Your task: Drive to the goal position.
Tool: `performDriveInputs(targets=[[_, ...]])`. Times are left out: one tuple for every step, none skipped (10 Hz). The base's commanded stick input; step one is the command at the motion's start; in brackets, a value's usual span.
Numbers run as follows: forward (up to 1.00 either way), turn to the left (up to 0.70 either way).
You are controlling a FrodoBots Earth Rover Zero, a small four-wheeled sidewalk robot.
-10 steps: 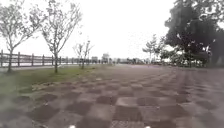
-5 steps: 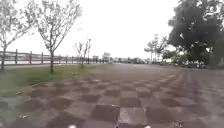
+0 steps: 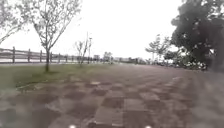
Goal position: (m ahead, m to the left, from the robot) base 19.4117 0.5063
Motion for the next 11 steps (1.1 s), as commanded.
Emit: performDriveInputs(targets=[[0.85, -0.22], [0.85, -0.27], [0.85, -0.29], [0.85, -0.28], [0.85, -0.24], [0.85, -0.19], [0.85, -0.05], [0.85, 0.0], [0.85, 0.0], [0.85, 0.0], [0.85, 0.0]])
